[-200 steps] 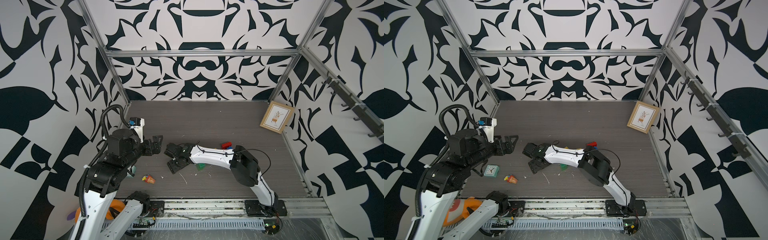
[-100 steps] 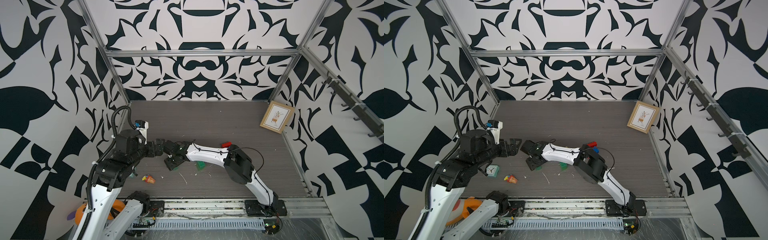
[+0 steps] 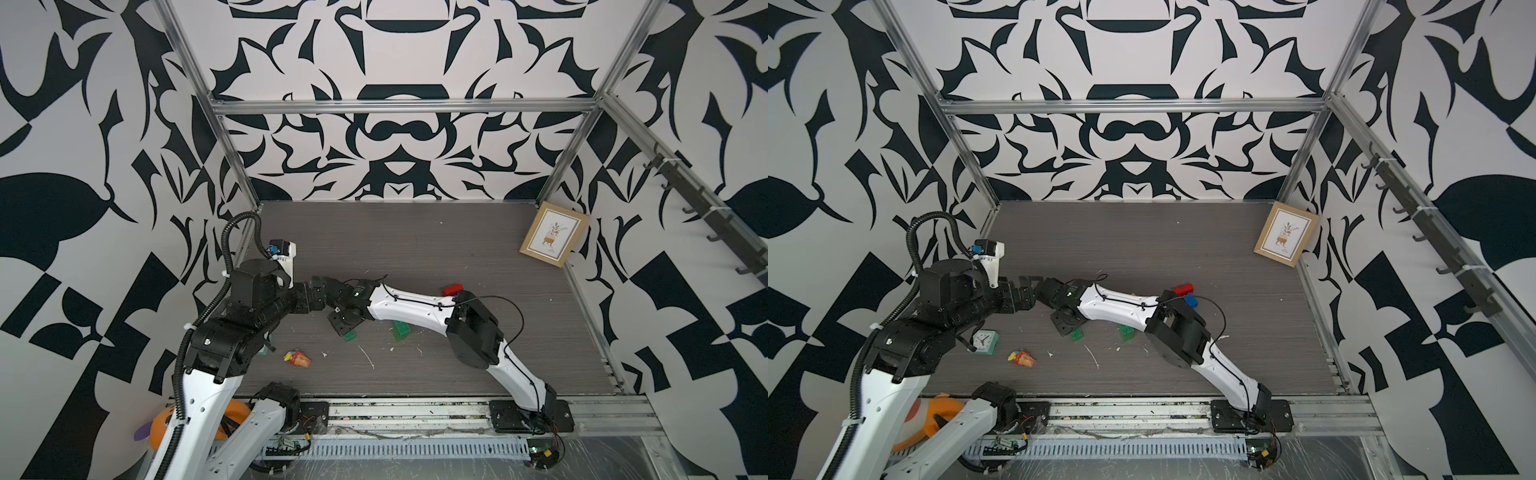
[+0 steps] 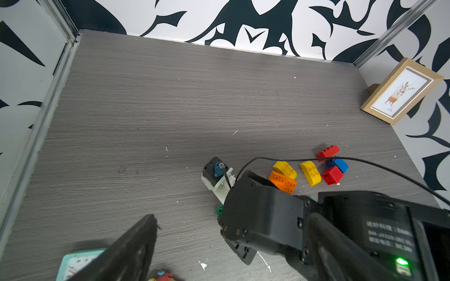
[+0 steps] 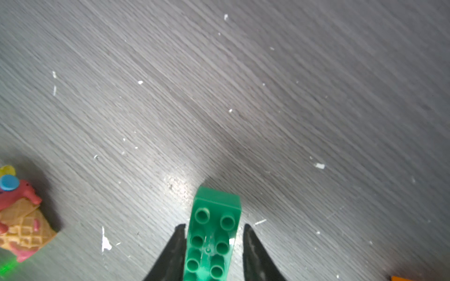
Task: Assemble an ice cream with lego
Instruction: Pick up the lego brick from the center of the board.
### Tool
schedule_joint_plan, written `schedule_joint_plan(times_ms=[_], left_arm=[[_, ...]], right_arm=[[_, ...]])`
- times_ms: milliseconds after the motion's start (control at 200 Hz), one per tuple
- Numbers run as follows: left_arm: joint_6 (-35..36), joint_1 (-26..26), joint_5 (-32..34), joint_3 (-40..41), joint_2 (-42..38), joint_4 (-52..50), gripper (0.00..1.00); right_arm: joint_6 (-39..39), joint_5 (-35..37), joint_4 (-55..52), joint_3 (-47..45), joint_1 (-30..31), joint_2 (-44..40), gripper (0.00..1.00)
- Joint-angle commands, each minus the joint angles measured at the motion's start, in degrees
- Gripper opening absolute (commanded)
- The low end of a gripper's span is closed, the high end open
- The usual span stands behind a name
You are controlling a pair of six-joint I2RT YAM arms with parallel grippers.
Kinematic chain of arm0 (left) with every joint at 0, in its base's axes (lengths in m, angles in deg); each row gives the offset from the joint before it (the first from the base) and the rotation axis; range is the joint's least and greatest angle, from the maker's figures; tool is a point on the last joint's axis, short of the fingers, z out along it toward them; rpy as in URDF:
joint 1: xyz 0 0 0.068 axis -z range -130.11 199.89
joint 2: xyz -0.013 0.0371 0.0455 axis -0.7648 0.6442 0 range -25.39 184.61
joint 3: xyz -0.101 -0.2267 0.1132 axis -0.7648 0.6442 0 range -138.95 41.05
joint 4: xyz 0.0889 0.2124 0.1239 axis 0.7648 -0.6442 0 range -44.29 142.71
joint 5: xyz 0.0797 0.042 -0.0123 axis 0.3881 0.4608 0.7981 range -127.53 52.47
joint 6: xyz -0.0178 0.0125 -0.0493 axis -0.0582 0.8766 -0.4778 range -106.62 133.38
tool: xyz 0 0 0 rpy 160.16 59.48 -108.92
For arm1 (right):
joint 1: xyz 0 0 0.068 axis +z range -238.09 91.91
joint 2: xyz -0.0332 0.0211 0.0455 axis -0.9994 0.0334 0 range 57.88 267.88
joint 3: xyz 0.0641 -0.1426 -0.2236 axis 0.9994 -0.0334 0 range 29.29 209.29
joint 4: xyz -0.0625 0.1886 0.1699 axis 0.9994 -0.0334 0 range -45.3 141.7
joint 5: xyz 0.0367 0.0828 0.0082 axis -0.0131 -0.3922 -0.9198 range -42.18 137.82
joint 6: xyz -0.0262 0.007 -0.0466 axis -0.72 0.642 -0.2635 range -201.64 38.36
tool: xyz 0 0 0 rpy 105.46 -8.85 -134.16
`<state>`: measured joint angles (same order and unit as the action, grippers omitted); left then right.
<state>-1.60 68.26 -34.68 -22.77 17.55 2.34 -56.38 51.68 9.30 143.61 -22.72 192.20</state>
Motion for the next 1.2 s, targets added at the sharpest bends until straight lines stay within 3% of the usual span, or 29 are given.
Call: schedule_joint_plan(times_ms=[0,325,620,735,875,1070,1195], left_arm=[[0.0,-0.2,0.5,0.6,0.1,-0.4,0.99],[0.4,-0.2,4.1,0.7,0.7,-0.9,1.0],[-0.5,-0.2,2.5,1.2,0.6,0.5,0.99],[-2.5,-0.2,-1.0,3.0,1.2,3.3,0.99],[-5.8,-0.2,-9.8,8.1,2.6,12.4,0.99],[-11.5,-0.1,-22.0,14.8,7.9,25.9,0.99],[-12.3,-0.1,-21.5,18.5,8.1,31.3,0.99]], right_arm=[[-0.5,0.4,-2.1,1.9,0.7,-0.1,0.48],[0.8,1.1,0.1,-1.2,1.3,-1.2,0.49],[0.6,3.7,0.0,-2.6,1.3,-3.2,0.28],[-0.4,5.1,1.4,-6.8,1.1,-10.3,0.22],[0.1,6.2,0.8,-15.1,-0.6,-23.0,0.21],[2.5,12.7,-10.1,-19.0,-2.0,-33.0,0.21],[3.5,11.3,-11.0,-21.2,-2.6,-35.9,0.21]])
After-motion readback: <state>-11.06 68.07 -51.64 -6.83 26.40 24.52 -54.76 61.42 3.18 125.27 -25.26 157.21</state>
